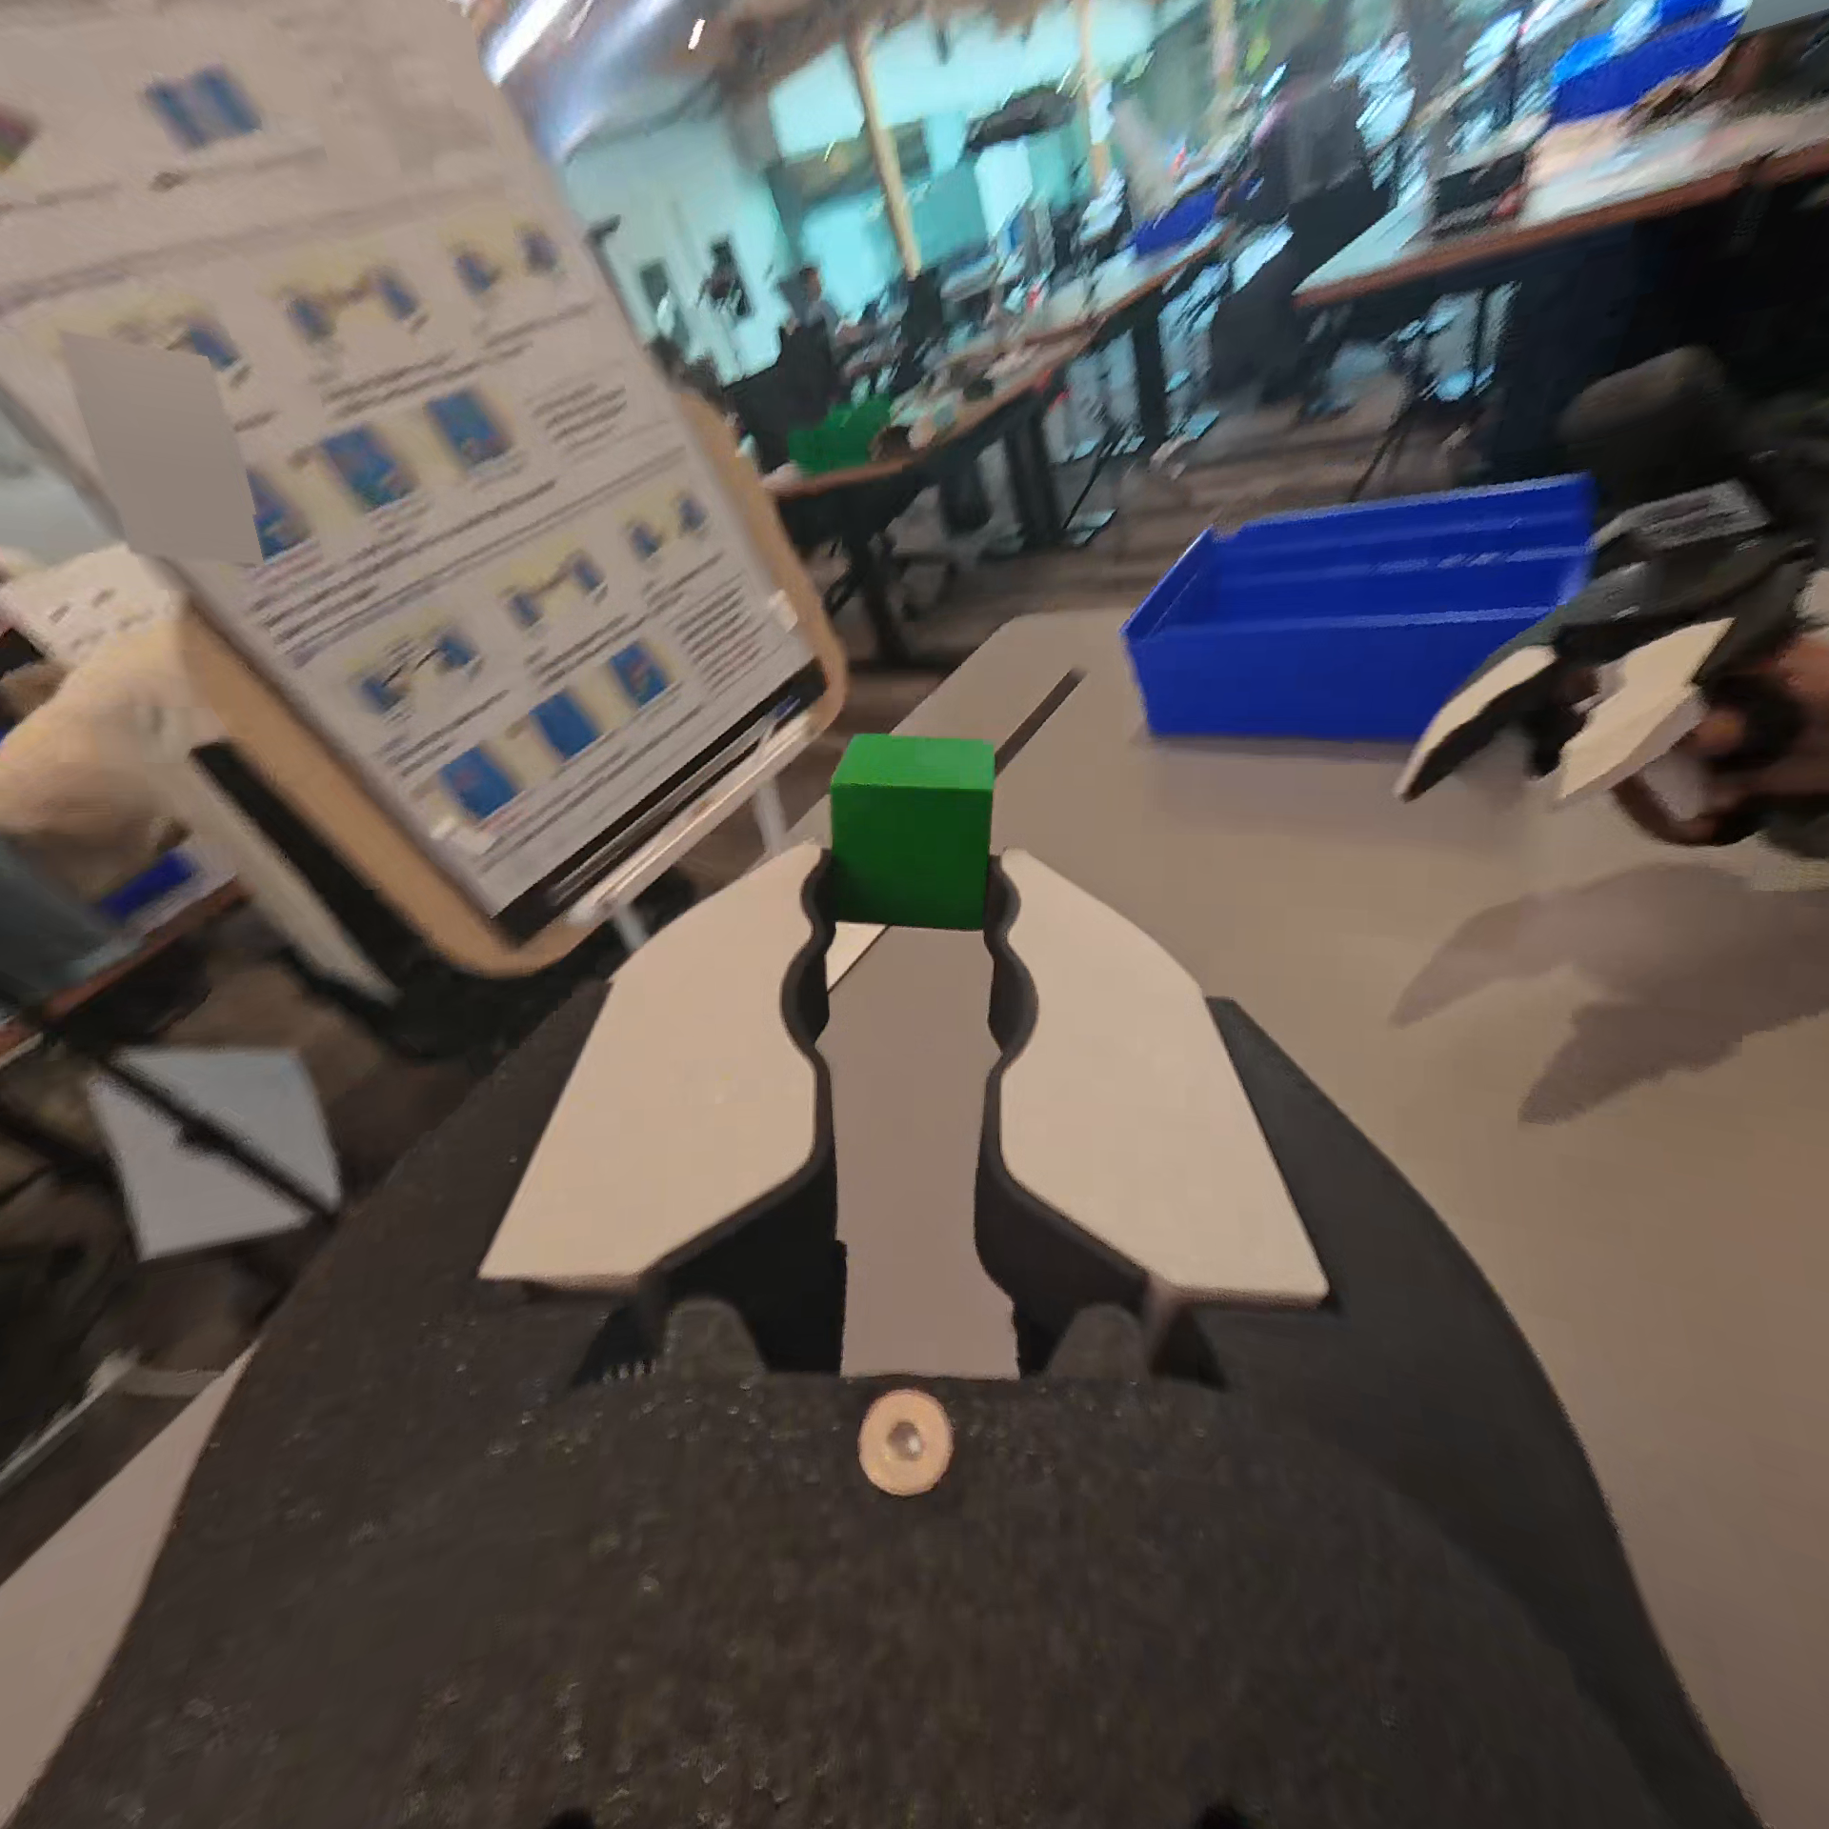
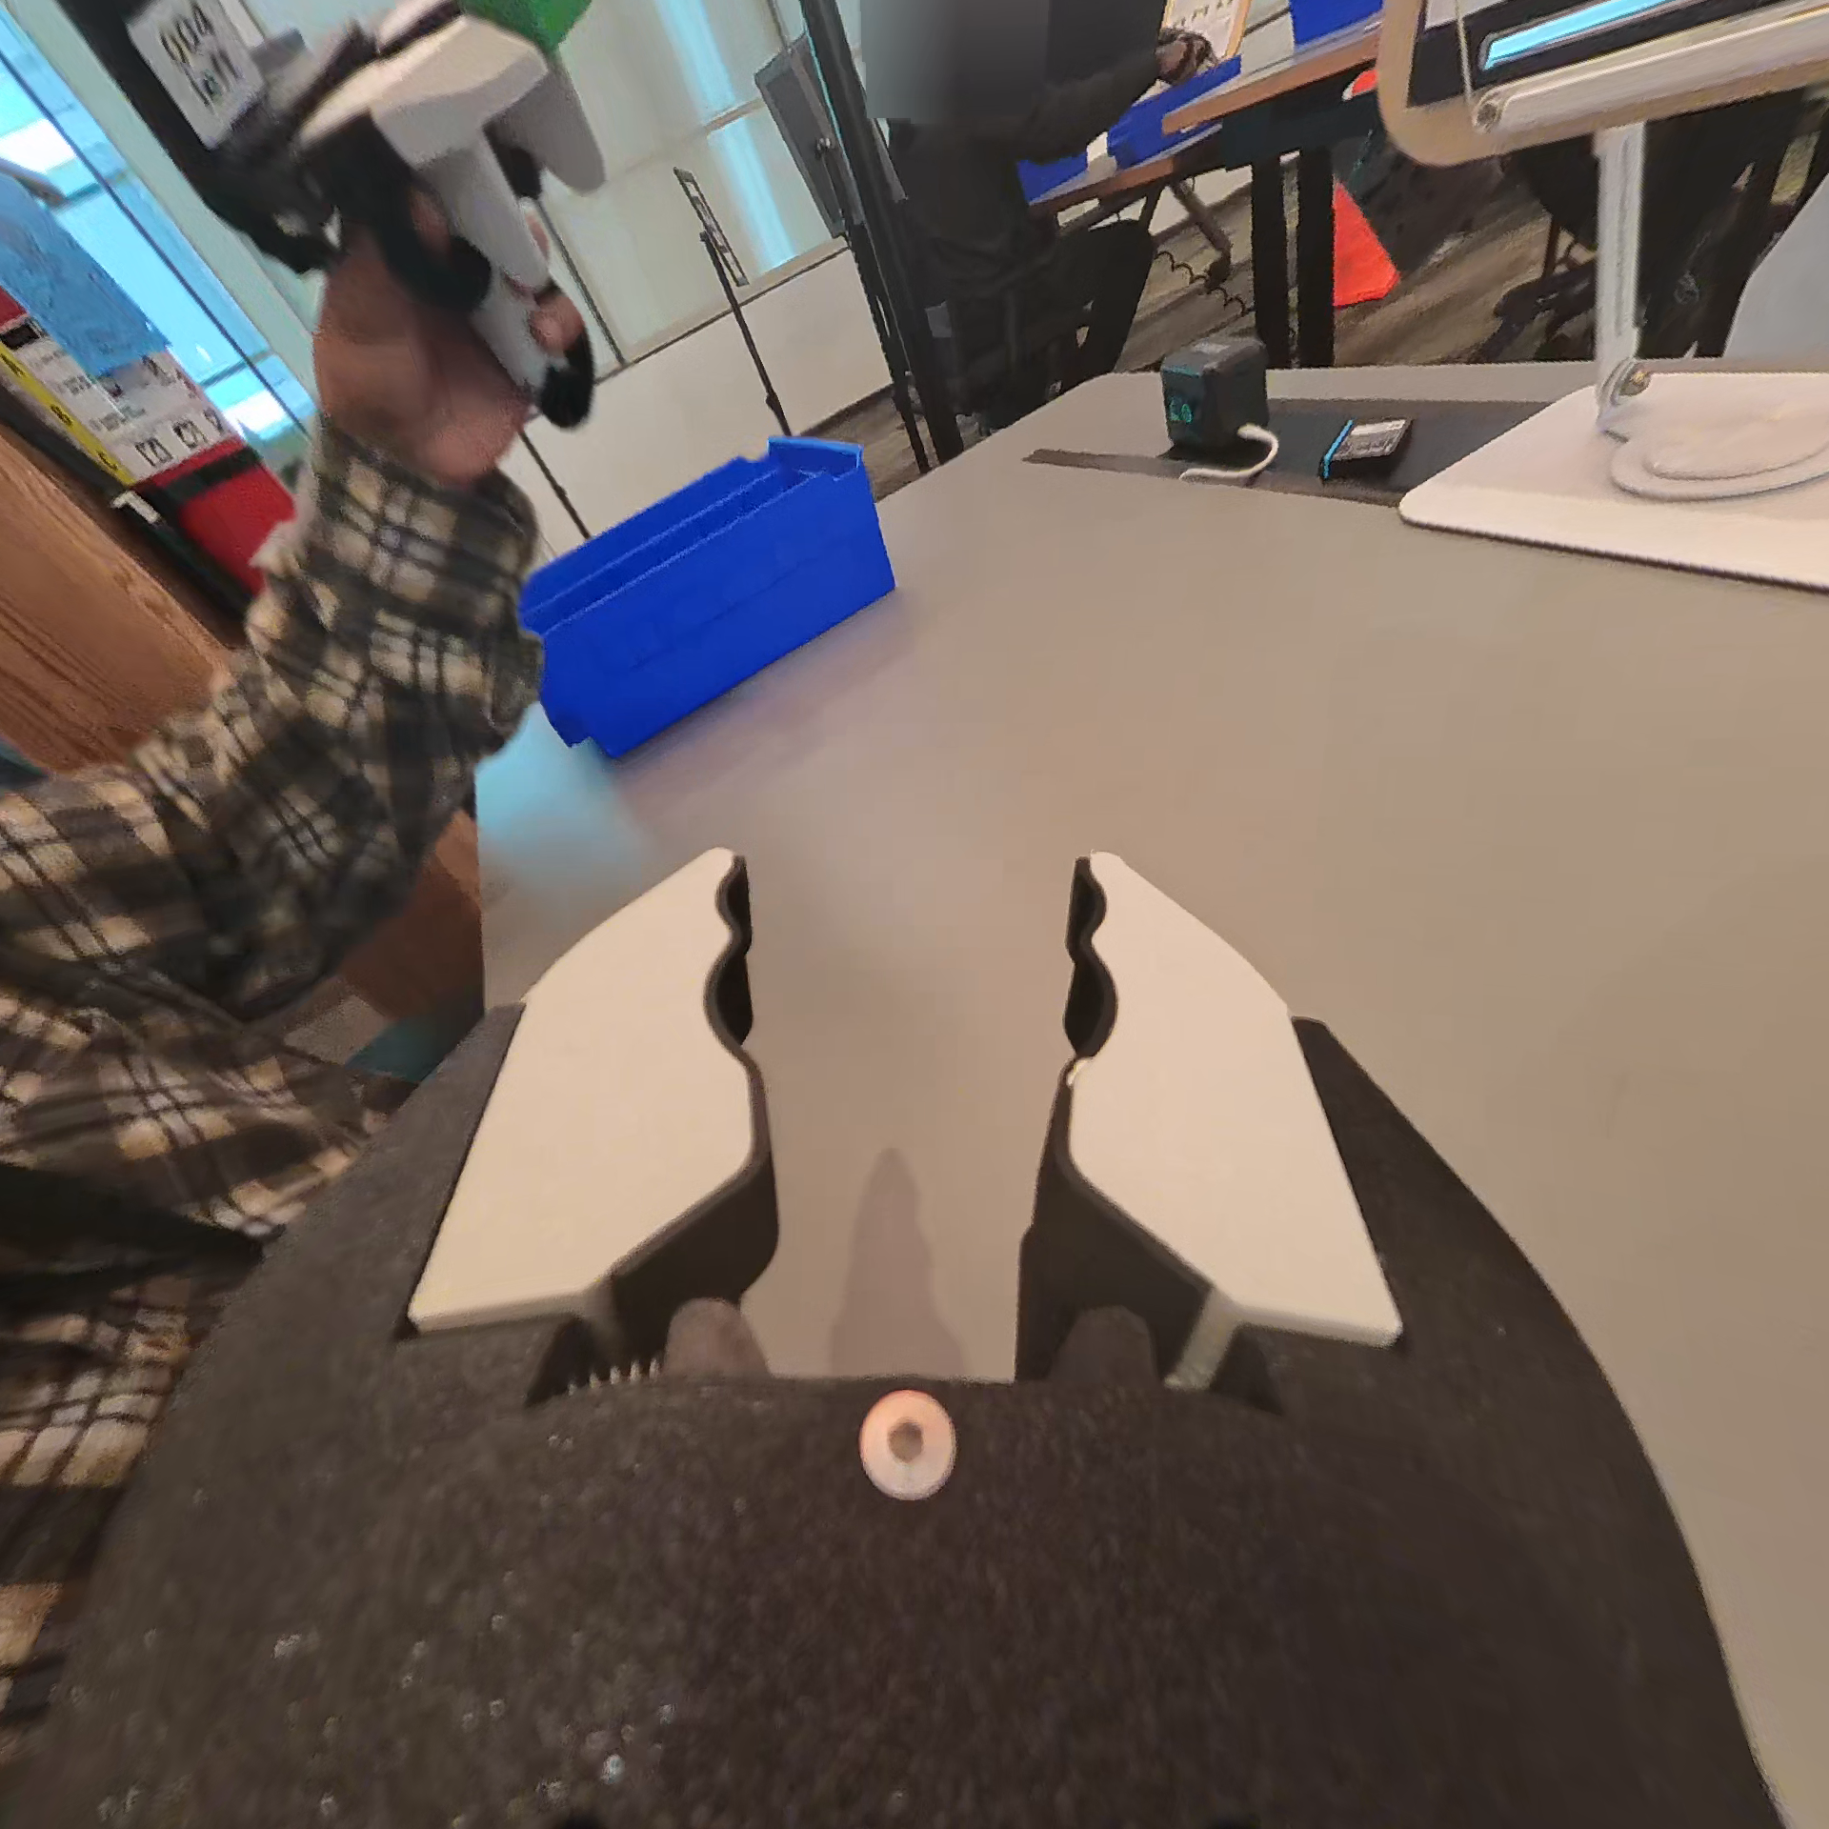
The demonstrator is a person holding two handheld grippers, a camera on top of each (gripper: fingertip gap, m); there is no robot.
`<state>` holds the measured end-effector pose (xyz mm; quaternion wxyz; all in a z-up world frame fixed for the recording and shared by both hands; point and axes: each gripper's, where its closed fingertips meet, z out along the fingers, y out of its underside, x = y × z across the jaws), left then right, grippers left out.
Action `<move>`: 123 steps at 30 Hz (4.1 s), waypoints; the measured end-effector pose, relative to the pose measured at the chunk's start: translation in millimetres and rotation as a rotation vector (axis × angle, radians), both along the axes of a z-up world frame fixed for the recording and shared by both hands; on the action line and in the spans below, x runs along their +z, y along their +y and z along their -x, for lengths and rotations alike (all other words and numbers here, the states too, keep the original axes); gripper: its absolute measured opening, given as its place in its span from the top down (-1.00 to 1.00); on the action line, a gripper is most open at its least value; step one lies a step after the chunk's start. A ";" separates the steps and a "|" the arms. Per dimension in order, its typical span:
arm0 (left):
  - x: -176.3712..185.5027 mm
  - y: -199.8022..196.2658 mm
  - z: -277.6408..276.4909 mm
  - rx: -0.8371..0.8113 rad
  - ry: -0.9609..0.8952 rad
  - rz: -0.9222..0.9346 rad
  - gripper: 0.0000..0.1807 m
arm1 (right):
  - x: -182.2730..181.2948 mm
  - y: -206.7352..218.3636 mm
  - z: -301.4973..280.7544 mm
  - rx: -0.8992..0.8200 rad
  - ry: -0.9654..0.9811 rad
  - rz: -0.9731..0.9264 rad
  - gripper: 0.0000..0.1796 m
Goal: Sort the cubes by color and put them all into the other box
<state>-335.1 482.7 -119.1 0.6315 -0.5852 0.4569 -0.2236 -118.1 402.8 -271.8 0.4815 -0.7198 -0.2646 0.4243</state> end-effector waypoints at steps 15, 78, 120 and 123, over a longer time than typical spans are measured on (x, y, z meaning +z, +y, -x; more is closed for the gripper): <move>-68.2 -52.2 -135.7 -0.438 -0.210 -0.183 0.69 | 89.1 33.1 62.1 0.357 0.597 0.529 0.31; -156.2 -31.9 -117.0 -0.253 -0.023 0.216 0.12 | 98.1 144.0 -246.5 -0.554 -0.163 0.471 0.68; -184.6 -32.1 -126.5 -0.193 0.185 0.123 0.25 | -35.7 177.4 -351.1 -0.734 -0.776 0.811 0.32; -184.3 -33.3 -127.3 -0.197 0.184 0.121 0.25 | 31.1 183.2 -342.4 -0.761 -0.748 0.654 0.23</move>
